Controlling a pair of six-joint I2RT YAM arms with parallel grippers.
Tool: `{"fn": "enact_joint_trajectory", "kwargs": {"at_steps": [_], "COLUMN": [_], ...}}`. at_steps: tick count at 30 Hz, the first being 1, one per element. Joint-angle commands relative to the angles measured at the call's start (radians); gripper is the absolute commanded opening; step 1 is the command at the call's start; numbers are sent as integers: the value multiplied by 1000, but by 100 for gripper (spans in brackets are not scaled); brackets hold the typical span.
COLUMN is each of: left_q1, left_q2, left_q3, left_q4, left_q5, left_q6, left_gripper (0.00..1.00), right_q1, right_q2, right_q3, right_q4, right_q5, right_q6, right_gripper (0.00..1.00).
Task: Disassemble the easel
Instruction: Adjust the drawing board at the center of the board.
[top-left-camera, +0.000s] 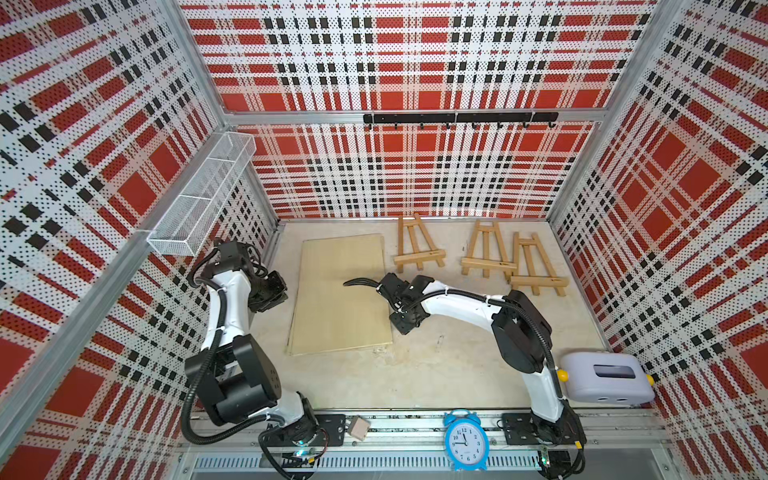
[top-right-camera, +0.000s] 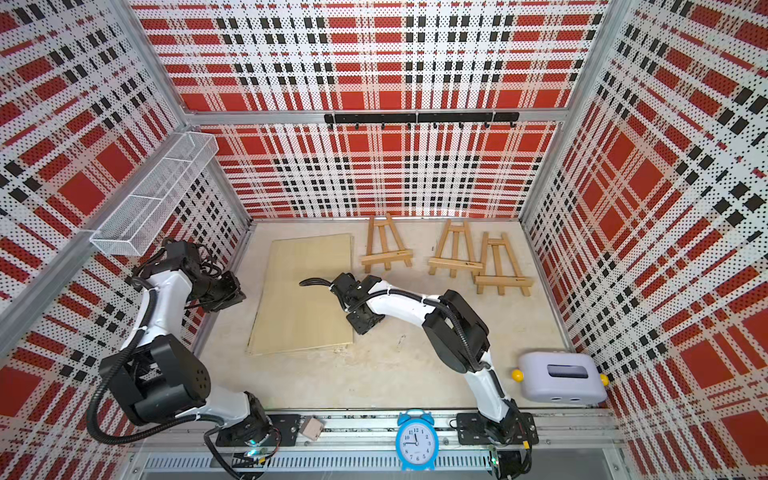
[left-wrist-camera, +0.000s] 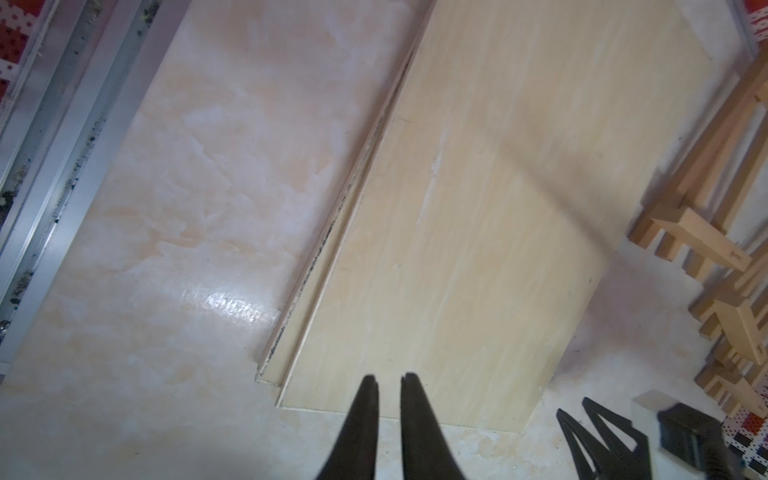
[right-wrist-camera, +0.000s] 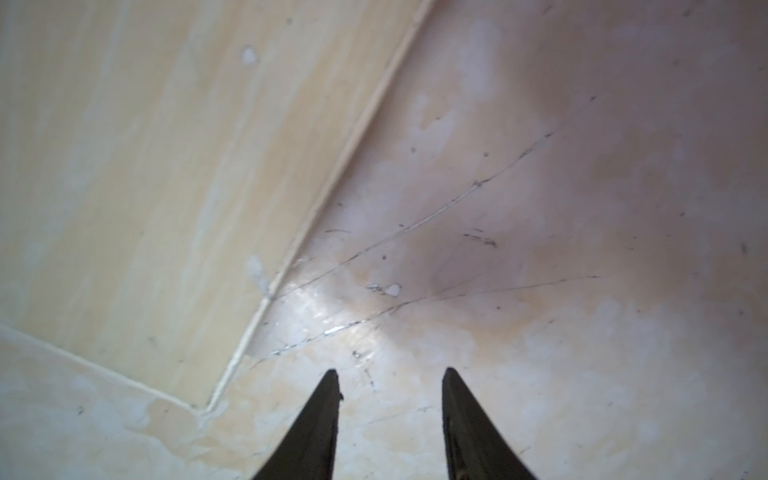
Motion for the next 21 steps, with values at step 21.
{"fn": "enact_joint_trajectory", "kwargs": {"at_steps": [21], "left_q1": [45], "left_q2": [-65], "left_q3": [71], "left_q4": [-81], "left_q5": [92], "left_q6": [64], "left_gripper": [18], "right_q1": [64], "right_q2": [35], "right_q3": [-6], "right_q4": [58], "right_q5": [-75], "right_q6": [130], "right_gripper": [44]}}
